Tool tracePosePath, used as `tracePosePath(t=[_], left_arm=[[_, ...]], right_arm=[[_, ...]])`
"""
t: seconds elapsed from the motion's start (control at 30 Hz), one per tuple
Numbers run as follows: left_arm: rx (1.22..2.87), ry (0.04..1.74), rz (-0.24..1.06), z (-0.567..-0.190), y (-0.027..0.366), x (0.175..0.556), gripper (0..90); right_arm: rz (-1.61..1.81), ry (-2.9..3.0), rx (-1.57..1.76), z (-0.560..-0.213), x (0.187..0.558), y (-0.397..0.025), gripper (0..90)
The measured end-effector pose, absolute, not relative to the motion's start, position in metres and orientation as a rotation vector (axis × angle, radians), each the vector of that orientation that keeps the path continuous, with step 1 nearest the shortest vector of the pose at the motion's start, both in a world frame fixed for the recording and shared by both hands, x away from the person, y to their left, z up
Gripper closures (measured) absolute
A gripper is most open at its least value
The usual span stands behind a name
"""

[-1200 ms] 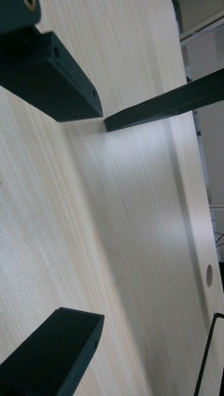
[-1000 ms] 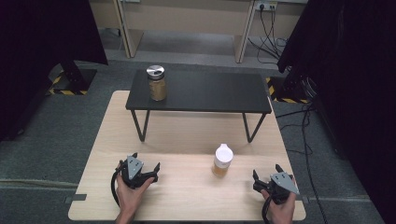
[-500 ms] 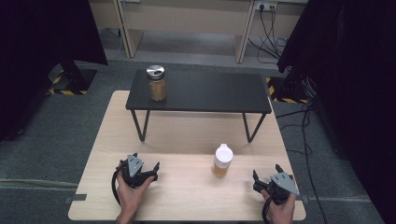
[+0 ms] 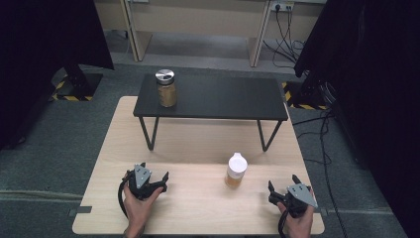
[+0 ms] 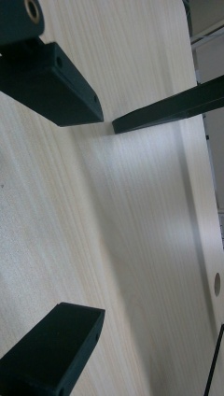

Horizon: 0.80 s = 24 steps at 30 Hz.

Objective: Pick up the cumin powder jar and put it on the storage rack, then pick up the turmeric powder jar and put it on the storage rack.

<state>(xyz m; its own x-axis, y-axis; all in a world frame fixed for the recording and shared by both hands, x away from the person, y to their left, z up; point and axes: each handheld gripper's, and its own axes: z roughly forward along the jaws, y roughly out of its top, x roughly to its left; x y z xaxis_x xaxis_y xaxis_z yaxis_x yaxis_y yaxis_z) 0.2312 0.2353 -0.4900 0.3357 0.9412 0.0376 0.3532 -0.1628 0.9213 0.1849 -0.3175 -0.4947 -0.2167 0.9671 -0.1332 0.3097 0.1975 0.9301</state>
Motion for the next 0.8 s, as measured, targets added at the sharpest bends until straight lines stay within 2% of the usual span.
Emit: tracePosePath(t=[0.37,0.77,0.8], left_arm=[[1.695,1.159,0.83,-0.4916,0.2356,0.2294,5.4],[1.698,1.157,0.807,-0.4908,0.2388,0.2316,5.1],[1.696,1.155,0.803,-0.491,0.2396,0.2317,5.0]], right_arm=[[1.041,1.674,1.218,-0.4951,0.1845,-0.3173,10.1],[1.036,1.674,1.214,-0.4952,0.1864,-0.3159,5.8],[1.036,1.669,1.212,-0.4959,0.1857,-0.3154,2.4]])
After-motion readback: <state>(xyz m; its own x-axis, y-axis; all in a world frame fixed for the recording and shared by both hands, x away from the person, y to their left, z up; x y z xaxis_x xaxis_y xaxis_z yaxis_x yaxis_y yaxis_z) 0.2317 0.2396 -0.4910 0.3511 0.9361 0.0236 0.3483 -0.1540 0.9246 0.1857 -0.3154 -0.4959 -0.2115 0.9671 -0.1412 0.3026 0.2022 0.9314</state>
